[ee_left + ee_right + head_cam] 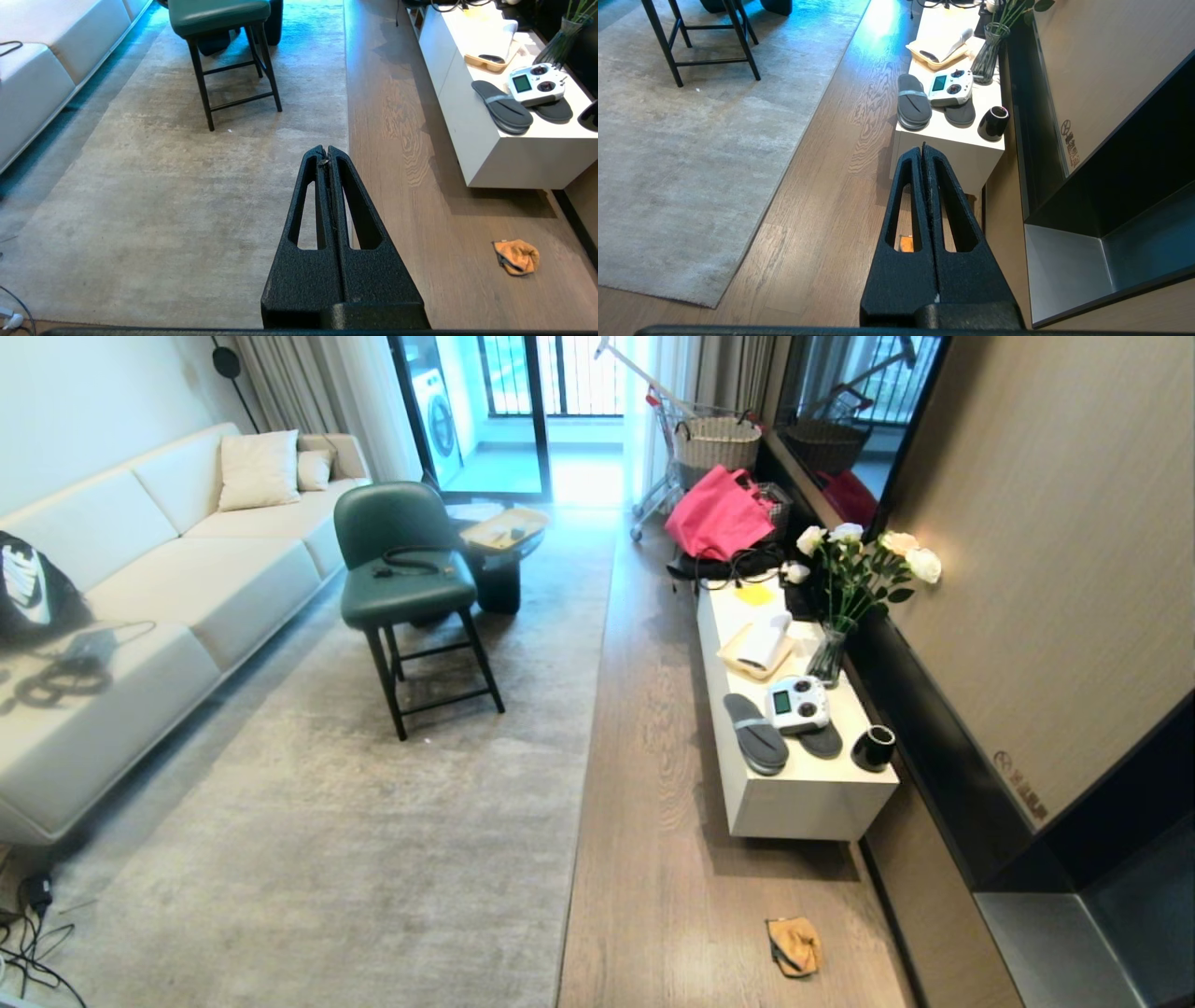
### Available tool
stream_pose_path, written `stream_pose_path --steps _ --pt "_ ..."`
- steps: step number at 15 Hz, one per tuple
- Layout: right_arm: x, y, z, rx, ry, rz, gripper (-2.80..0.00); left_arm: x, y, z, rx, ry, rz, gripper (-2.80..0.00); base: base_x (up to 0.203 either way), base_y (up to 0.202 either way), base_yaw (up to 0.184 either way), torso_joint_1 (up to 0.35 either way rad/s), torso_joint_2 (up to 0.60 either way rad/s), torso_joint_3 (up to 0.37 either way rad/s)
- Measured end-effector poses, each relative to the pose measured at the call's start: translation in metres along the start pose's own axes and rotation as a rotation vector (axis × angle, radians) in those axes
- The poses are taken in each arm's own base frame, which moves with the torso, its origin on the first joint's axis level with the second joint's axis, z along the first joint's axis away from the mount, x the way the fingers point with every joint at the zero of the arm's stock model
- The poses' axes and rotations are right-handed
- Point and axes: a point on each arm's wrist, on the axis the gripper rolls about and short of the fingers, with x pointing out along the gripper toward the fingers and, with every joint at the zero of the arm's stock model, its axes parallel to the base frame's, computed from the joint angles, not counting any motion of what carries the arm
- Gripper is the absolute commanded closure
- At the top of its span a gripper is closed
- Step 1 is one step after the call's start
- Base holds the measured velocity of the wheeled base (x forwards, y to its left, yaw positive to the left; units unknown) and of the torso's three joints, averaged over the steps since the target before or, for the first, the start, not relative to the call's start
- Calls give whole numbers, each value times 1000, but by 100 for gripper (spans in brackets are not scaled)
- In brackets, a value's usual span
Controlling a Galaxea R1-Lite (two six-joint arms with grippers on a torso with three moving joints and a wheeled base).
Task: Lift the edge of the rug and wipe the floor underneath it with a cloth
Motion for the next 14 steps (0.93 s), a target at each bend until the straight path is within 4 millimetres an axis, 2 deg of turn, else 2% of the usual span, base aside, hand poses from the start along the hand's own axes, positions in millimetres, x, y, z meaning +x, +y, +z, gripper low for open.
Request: stream_pose_path --steps 14 --pt "0 0 0 0 0 0 0 0 0 0 0 0 0 0 0 0 0 0 0 0"
